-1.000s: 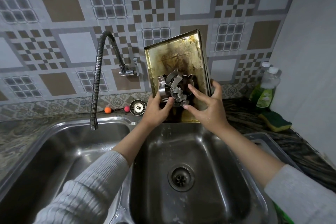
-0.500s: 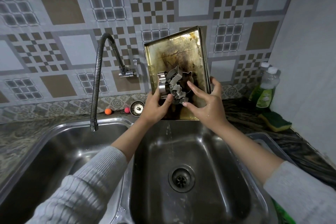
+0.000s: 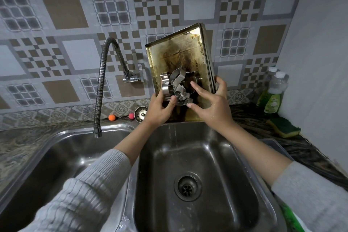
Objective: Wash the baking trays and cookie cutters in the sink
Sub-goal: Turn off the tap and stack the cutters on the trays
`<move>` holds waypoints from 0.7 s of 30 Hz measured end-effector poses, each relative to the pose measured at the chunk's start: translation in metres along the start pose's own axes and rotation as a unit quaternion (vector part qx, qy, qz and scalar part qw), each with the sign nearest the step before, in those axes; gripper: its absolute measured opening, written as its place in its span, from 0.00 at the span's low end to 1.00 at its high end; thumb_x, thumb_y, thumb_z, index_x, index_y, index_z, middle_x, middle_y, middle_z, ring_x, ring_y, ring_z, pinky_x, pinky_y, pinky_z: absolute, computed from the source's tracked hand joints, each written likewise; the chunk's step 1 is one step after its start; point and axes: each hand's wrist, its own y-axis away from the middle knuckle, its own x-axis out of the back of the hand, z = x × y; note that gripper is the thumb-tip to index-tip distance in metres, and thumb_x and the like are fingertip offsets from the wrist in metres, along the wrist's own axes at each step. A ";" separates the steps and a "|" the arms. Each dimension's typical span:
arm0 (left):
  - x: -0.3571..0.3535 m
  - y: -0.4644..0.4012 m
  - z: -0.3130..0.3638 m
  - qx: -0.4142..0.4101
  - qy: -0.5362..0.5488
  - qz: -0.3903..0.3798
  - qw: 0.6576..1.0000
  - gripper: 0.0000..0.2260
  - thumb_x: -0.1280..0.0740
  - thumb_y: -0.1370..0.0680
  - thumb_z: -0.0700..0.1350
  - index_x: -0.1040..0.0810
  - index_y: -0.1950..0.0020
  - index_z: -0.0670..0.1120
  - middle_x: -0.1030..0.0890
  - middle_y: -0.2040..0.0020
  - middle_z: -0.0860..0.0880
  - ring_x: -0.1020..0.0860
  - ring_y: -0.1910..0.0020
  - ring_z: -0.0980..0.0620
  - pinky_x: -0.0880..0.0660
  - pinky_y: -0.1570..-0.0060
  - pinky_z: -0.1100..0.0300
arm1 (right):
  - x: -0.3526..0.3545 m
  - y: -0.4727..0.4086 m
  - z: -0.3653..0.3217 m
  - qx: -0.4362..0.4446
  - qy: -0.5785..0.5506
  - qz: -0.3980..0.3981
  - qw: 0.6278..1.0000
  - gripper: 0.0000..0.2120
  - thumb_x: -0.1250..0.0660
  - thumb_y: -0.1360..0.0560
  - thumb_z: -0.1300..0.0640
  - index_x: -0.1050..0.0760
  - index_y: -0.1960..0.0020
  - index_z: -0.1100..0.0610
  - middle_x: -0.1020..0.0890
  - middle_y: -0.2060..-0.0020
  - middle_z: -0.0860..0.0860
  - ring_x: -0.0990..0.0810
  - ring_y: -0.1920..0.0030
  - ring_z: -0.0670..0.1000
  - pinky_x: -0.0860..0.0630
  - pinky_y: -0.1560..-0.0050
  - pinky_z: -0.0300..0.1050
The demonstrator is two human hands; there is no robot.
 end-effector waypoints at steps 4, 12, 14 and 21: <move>-0.002 -0.001 -0.004 -0.024 0.011 0.013 1.000 0.32 0.47 0.28 0.72 0.31 0.32 0.54 0.26 0.38 0.47 0.30 0.35 0.48 0.31 0.35 0.47 | 0.001 -0.002 -0.002 0.013 0.003 -0.002 1.000 0.31 0.24 0.33 0.52 0.30 0.33 0.43 0.42 0.30 0.58 0.45 0.26 0.57 0.45 0.31 0.39; -0.006 0.001 -0.007 -0.041 0.031 0.038 0.998 0.27 0.45 0.25 0.69 0.30 0.33 0.54 0.26 0.37 0.47 0.29 0.35 0.48 0.30 0.37 0.43 | 0.008 -0.002 -0.010 0.044 0.023 0.005 0.999 0.29 0.23 0.33 0.53 0.28 0.34 0.44 0.41 0.29 0.60 0.40 0.28 0.60 0.42 0.32 0.44; -0.005 0.003 -0.003 -0.049 0.037 0.044 0.997 0.25 0.45 0.24 0.68 0.31 0.33 0.56 0.26 0.37 0.47 0.29 0.34 0.48 0.30 0.36 0.43 | 0.011 -0.001 -0.013 0.044 0.027 0.003 0.999 0.30 0.23 0.33 0.53 0.29 0.34 0.43 0.42 0.28 0.59 0.40 0.27 0.61 0.41 0.33 0.43; 0.003 0.022 0.010 -0.038 0.011 0.024 0.999 0.29 0.44 0.26 0.70 0.31 0.32 0.55 0.25 0.38 0.48 0.28 0.36 0.50 0.29 0.37 0.46 | 0.024 0.021 -0.029 -0.003 0.012 -0.002 1.000 0.32 0.23 0.33 0.52 0.32 0.34 0.39 0.43 0.28 0.56 0.45 0.26 0.55 0.47 0.33 0.35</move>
